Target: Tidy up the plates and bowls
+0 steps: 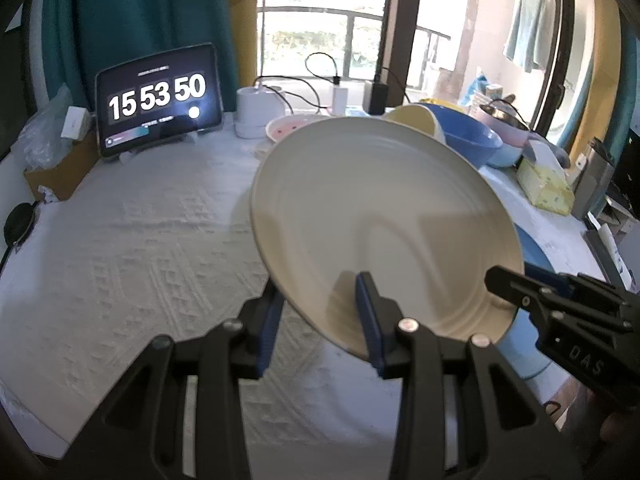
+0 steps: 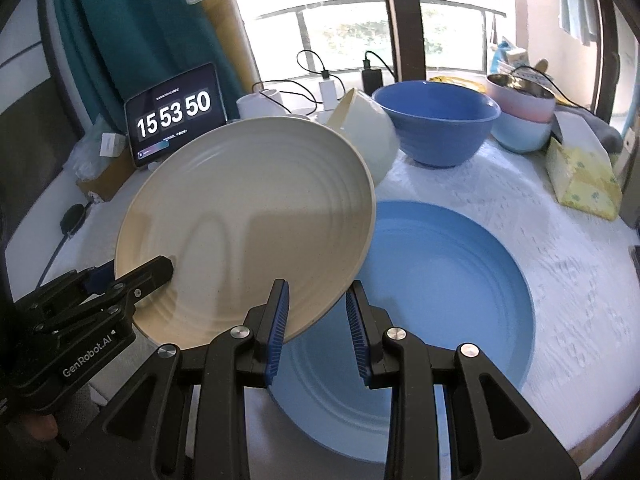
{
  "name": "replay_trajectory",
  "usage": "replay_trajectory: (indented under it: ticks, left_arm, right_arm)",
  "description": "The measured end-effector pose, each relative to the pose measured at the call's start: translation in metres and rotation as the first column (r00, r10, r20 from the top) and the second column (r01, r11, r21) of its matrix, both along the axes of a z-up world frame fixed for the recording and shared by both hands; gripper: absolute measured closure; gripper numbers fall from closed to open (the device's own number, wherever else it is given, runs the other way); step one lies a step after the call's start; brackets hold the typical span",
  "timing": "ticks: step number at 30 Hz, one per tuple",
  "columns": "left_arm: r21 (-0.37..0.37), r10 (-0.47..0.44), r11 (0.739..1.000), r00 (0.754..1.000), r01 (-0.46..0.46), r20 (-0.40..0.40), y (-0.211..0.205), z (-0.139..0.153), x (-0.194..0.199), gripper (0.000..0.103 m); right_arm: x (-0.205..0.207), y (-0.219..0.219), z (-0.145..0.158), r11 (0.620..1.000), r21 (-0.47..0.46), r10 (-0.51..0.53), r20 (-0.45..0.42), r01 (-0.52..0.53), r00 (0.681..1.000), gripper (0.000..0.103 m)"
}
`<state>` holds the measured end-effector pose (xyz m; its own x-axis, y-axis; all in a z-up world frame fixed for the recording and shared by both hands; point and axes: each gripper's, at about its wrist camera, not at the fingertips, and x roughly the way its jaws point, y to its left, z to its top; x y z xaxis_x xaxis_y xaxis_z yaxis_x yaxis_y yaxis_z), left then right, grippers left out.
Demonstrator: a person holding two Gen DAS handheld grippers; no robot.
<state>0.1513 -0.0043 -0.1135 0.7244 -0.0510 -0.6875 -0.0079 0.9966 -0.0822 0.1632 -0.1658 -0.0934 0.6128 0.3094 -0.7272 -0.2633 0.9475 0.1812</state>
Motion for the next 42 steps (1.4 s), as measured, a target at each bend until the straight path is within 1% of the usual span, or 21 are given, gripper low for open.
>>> replay_trajectory:
  ticks: [12, 25, 32, 42]
  left_arm:
    - [0.017, -0.080, 0.997, 0.997, 0.080, -0.019, -0.038, -0.005, -0.006, 0.065]
    - [0.017, -0.139, 0.990, 0.988, 0.141, -0.064, -0.072, -0.014, -0.004, 0.065]
    - [0.032, -0.178, 0.983, 0.981, 0.182, -0.080, -0.089, -0.017, -0.006, 0.064]
    - [0.048, -0.198, 0.978, 0.976, 0.203, -0.090, -0.101, -0.019, -0.005, 0.064]
  right_arm:
    - [-0.017, -0.040, -0.009, 0.997, 0.014, -0.070, -0.010, 0.070, 0.998, 0.071]
    - [-0.029, -0.077, -0.015, 0.992, 0.024, -0.125, -0.021, 0.125, 0.992, 0.071]
    - [-0.035, -0.092, -0.017, 0.988, 0.024, -0.149, -0.023, 0.149, 0.989, 0.071]
    - [-0.036, -0.105, -0.020, 0.985, 0.033, -0.169, -0.040, 0.170, 0.985, 0.071]
